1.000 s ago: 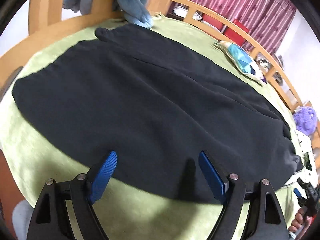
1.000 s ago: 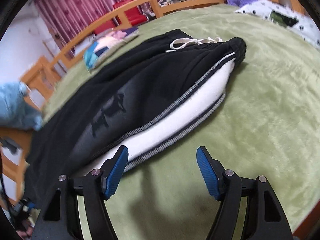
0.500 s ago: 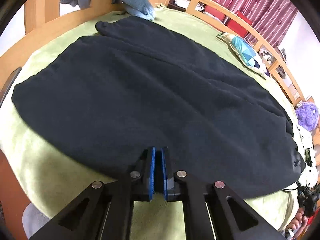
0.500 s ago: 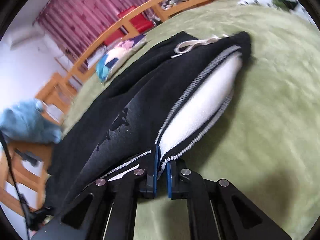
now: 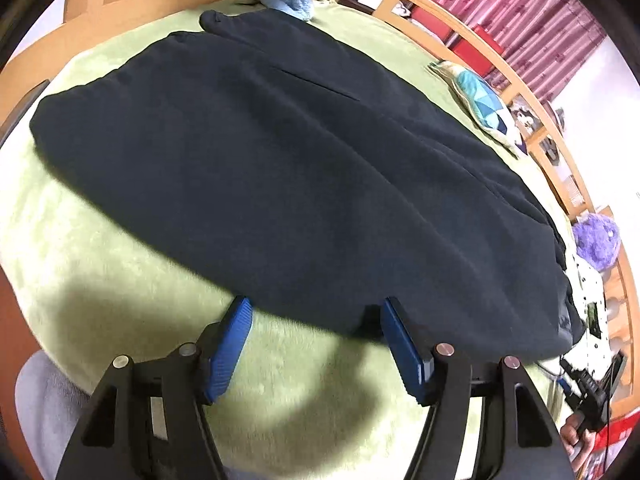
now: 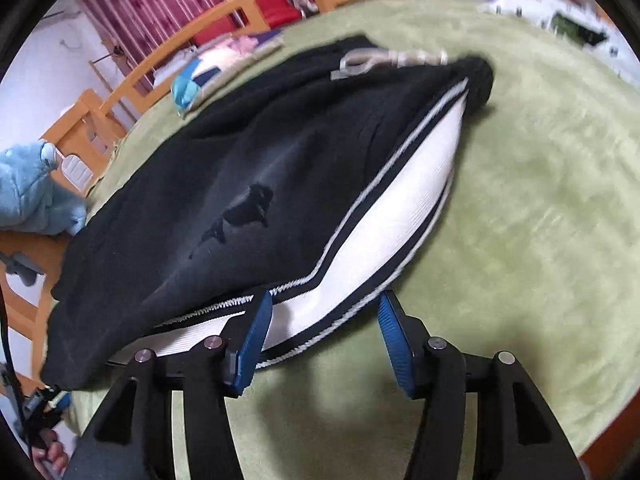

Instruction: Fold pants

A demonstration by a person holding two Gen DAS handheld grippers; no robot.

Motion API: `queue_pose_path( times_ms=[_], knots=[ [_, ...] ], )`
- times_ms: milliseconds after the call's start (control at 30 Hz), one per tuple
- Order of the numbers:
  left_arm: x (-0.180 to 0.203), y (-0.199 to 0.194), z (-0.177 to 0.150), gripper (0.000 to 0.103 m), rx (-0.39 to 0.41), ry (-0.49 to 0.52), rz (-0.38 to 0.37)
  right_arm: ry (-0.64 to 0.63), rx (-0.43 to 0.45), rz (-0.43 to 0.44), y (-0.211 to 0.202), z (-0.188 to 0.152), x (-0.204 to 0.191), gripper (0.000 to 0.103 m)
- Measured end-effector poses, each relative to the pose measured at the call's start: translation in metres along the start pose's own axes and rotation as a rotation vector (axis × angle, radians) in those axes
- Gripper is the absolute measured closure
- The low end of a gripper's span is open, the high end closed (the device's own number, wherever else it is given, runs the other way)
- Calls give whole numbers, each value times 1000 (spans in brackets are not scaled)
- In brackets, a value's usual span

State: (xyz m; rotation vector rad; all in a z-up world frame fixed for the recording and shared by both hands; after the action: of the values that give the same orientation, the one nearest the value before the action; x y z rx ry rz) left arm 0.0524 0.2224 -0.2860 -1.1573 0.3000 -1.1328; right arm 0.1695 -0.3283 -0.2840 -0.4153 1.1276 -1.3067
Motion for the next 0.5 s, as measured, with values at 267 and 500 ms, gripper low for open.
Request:
queue_pose_path(
  times_ms=[267, 500],
  knots=[
    [-15, 3, 41, 93, 50, -83, -29, 55, 16, 50, 11, 5, 3, 97],
    [28, -49, 134, 94, 201, 17, -86, -37, 159, 162, -38, 78, -55, 97]
  ],
)
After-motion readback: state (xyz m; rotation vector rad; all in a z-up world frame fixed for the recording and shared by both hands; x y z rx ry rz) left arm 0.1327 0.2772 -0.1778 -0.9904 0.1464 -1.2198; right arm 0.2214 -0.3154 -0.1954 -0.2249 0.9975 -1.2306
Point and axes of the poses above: each gripper's, at about its wrist camera, not at the fingertips, and y roughly the way its jaws point, x to its right, z to its top, the point moved 5 cm from there along y, roughly the way its jaws point, and after that the axes turned 4 degrees about z, right-handed, at the moved point
